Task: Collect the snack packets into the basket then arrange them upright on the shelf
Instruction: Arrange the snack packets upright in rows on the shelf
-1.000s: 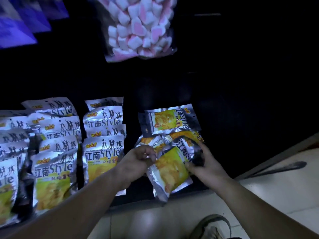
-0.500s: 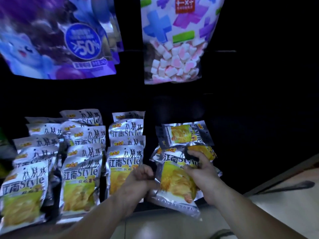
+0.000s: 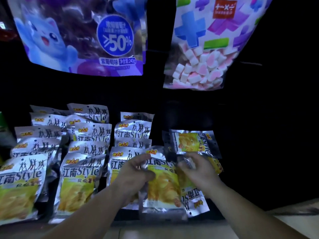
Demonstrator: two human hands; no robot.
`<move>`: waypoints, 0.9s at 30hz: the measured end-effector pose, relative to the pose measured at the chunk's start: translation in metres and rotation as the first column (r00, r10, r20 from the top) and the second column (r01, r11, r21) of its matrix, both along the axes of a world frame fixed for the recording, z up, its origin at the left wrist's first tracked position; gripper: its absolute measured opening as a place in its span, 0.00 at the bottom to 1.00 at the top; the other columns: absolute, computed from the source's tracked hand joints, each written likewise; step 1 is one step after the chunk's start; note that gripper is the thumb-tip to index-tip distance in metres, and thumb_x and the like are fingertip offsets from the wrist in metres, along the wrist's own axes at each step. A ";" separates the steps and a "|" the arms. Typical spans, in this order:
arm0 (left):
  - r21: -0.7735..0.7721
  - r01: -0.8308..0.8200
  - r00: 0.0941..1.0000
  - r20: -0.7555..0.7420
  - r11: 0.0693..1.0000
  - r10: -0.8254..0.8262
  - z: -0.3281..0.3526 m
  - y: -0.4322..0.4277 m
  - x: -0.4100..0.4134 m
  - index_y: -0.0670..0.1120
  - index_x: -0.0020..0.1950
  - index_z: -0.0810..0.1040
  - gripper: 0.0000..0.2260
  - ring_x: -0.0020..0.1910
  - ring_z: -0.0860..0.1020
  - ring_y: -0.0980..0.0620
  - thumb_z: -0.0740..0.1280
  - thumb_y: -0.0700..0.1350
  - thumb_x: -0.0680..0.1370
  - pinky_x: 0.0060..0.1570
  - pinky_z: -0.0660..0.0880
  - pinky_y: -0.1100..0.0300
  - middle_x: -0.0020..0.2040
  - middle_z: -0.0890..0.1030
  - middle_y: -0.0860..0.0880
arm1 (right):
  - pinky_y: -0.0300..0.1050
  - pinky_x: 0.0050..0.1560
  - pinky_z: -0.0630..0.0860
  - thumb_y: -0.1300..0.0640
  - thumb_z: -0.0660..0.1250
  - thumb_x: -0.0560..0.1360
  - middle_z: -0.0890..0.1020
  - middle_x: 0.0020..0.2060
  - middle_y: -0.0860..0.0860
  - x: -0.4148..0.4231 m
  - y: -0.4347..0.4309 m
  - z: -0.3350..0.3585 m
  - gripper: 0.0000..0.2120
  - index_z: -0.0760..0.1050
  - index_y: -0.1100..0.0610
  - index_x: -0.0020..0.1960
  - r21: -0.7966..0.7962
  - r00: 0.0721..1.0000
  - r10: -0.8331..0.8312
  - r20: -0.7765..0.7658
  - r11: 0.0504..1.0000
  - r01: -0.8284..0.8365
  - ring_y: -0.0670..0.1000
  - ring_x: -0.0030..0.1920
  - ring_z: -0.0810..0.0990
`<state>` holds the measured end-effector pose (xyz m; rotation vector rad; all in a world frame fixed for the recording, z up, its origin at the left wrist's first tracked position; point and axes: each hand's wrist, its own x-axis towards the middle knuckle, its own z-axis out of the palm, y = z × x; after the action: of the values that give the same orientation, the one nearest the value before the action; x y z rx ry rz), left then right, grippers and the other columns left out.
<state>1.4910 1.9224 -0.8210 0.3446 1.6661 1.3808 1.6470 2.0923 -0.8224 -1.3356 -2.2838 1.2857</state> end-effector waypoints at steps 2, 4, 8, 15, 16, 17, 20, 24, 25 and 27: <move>-0.013 -0.017 0.999 -0.050 1.000 0.016 -0.007 0.002 -0.008 0.54 0.69 0.75 0.29 0.22 0.76 0.42 0.75 0.33 0.73 0.38 0.82 0.35 0.43 0.85 0.39 | 0.47 0.65 0.71 0.42 0.68 0.78 0.64 0.75 0.46 -0.009 0.021 -0.009 0.19 0.73 0.39 0.68 0.216 0.984 0.122 0.133 0.965 -0.149 0.52 0.74 0.66; -0.004 -0.042 0.996 -0.081 0.999 0.042 -0.010 0.005 -0.010 0.54 0.71 0.74 0.29 0.22 0.77 0.41 0.75 0.33 0.74 0.37 0.83 0.42 0.47 0.86 0.42 | 0.54 0.73 0.65 0.39 0.65 0.79 0.55 0.80 0.46 -0.020 0.044 -0.021 0.23 0.70 0.39 0.73 0.291 0.951 0.176 0.254 0.924 -0.249 0.53 0.80 0.52; 0.003 -0.074 0.992 -0.105 0.997 0.074 -0.016 0.017 -0.008 0.57 0.67 0.77 0.27 0.23 0.79 0.42 0.75 0.34 0.74 0.33 0.82 0.51 0.50 0.86 0.42 | 0.61 0.79 0.42 0.34 0.58 0.79 0.46 0.82 0.43 -0.059 0.076 -0.039 0.27 0.61 0.36 0.77 0.297 0.874 0.273 0.402 0.864 -0.406 0.53 0.81 0.37; -0.042 -0.117 0.977 -0.184 0.992 0.108 -0.029 0.025 -0.016 0.61 0.63 0.78 0.27 0.30 0.83 0.48 0.76 0.34 0.74 0.30 0.81 0.57 0.34 0.84 0.61 | 0.63 0.78 0.36 0.34 0.45 0.83 0.50 0.81 0.40 -0.073 0.094 -0.062 0.27 0.57 0.38 0.79 0.126 0.717 0.438 0.542 0.801 -0.585 0.49 0.81 0.37; -0.046 -0.128 0.974 -0.193 0.991 0.117 -0.031 0.025 -0.017 0.62 0.63 0.78 0.27 0.32 0.83 0.47 0.77 0.35 0.73 0.30 0.81 0.56 0.34 0.84 0.60 | 0.63 0.78 0.37 0.36 0.43 0.83 0.51 0.81 0.40 -0.068 0.094 -0.063 0.26 0.57 0.38 0.79 0.140 0.703 0.444 0.556 0.783 -0.606 0.48 0.81 0.39; -0.052 -0.137 0.970 -0.208 0.989 0.124 -0.032 0.026 -0.017 0.64 0.62 0.79 0.27 0.34 0.83 0.44 0.77 0.36 0.73 0.32 0.82 0.53 0.38 0.85 0.58 | 0.62 0.78 0.38 0.37 0.43 0.84 0.51 0.81 0.39 -0.061 0.093 -0.062 0.25 0.56 0.37 0.80 0.152 0.693 0.448 0.565 0.769 -0.621 0.48 0.81 0.40; -0.072 -0.150 0.971 -0.200 0.986 0.133 -0.034 0.025 -0.017 0.64 0.63 0.78 0.27 0.33 0.83 0.36 0.77 0.36 0.73 0.31 0.82 0.50 0.46 0.84 0.53 | 0.59 0.79 0.43 0.39 0.43 0.84 0.54 0.80 0.38 -0.040 0.088 -0.060 0.24 0.53 0.37 0.80 0.143 0.664 0.445 0.601 0.757 -0.637 0.47 0.80 0.45; -0.044 -0.118 0.978 -0.176 0.992 0.109 -0.026 0.018 -0.011 0.59 0.67 0.75 0.28 0.25 0.82 0.53 0.75 0.34 0.75 0.28 0.80 0.60 0.45 0.83 0.58 | 0.58 0.77 0.49 0.41 0.49 0.84 0.63 0.77 0.39 -0.016 0.079 -0.055 0.22 0.62 0.39 0.77 0.130 0.622 0.430 0.654 0.746 -0.653 0.48 0.78 0.54; -0.033 -0.119 0.977 -0.180 0.992 0.111 -0.026 0.017 -0.011 0.59 0.67 0.75 0.28 0.24 0.81 0.59 0.75 0.33 0.75 0.27 0.79 0.64 0.49 0.81 0.60 | 0.58 0.76 0.51 0.41 0.51 0.83 0.66 0.75 0.40 -0.016 0.077 -0.053 0.21 0.66 0.39 0.74 0.163 0.652 0.413 0.636 0.754 -0.637 0.48 0.76 0.57; -0.021 -0.123 0.977 -0.180 0.992 0.117 -0.028 0.015 -0.011 0.60 0.67 0.76 0.28 0.26 0.80 0.61 0.75 0.33 0.74 0.27 0.78 0.64 0.54 0.77 0.62 | 0.58 0.76 0.53 0.37 0.51 0.79 0.70 0.72 0.41 -0.024 0.074 -0.049 0.24 0.71 0.40 0.71 0.273 0.717 0.353 0.601 0.753 -0.599 0.49 0.74 0.60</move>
<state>1.4800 1.9371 -0.8489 0.3627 1.8810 1.4447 1.6235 2.1659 -0.8709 -1.0050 -3.2198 0.4033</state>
